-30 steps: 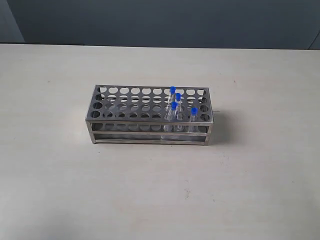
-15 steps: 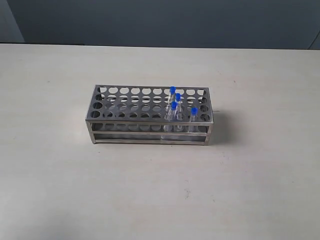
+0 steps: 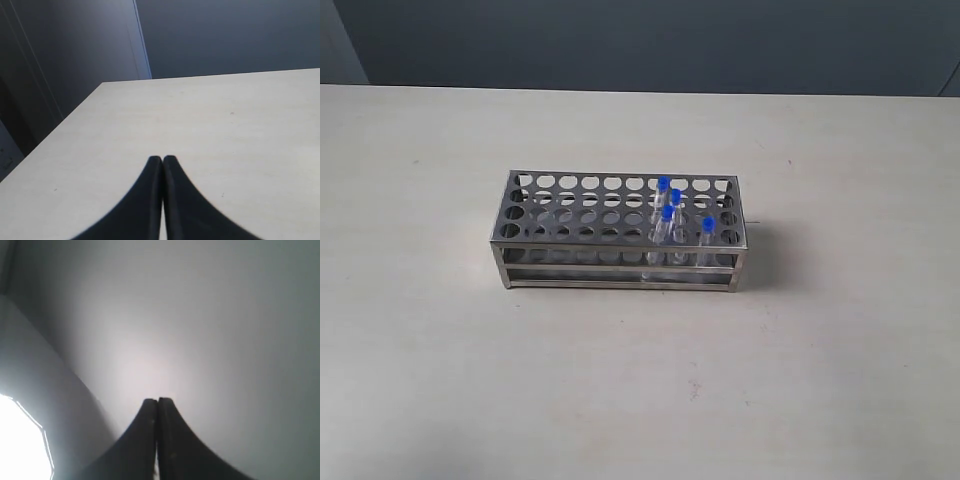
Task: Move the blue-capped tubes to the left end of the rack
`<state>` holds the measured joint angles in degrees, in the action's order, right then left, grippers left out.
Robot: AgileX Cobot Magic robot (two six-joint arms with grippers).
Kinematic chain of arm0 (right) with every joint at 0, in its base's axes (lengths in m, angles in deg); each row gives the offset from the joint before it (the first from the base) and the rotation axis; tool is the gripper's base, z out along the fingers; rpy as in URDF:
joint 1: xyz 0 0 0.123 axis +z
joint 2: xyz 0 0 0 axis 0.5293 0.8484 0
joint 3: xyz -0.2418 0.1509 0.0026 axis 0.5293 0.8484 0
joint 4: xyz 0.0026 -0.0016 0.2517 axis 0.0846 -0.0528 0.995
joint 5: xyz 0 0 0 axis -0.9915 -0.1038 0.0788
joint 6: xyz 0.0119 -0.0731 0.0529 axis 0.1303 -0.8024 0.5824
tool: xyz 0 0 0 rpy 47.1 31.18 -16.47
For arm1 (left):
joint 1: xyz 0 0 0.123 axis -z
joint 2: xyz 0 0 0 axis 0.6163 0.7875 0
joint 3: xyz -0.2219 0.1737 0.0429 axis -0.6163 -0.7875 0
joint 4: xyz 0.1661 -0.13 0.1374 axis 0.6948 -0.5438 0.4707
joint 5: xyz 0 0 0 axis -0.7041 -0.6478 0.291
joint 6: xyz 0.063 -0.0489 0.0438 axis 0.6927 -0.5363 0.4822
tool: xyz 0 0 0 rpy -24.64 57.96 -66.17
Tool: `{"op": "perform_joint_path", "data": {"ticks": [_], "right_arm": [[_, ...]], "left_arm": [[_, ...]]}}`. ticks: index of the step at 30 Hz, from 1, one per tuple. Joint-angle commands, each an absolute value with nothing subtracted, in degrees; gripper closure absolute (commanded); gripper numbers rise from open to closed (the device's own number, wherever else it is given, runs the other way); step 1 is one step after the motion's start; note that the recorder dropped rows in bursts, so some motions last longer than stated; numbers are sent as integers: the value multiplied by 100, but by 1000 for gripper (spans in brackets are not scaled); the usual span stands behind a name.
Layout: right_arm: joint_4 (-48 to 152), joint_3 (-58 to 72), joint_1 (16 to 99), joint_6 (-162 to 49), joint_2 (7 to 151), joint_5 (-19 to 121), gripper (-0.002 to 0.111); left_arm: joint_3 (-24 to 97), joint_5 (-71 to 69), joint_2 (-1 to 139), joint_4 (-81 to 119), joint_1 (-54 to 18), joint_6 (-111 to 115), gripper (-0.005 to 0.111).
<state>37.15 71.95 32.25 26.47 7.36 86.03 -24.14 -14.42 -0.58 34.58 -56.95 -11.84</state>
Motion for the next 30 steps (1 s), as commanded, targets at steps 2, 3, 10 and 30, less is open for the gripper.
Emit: {"op": "perform_joint_path", "data": {"ticks": [2, 3, 10, 30], "right_arm": [[4770, 7203, 3196, 2729, 725, 8535, 108], [4885, 7203, 3196, 2694, 725, 8535, 108], [4827, 5665, 3199, -1233, 1109, 7361, 108], [4087, 1878, 3521, -5111, 6704, 5638, 108]], "left_arm": [[-2396, -1414, -88, 3473, -5680, -1206, 106], [-2396, -1414, -88, 3473, -5680, -1206, 106], [-2396, -1414, -88, 3473, -5680, -1206, 106], [-2396, -1414, -88, 3473, -5680, -1206, 106]]}}
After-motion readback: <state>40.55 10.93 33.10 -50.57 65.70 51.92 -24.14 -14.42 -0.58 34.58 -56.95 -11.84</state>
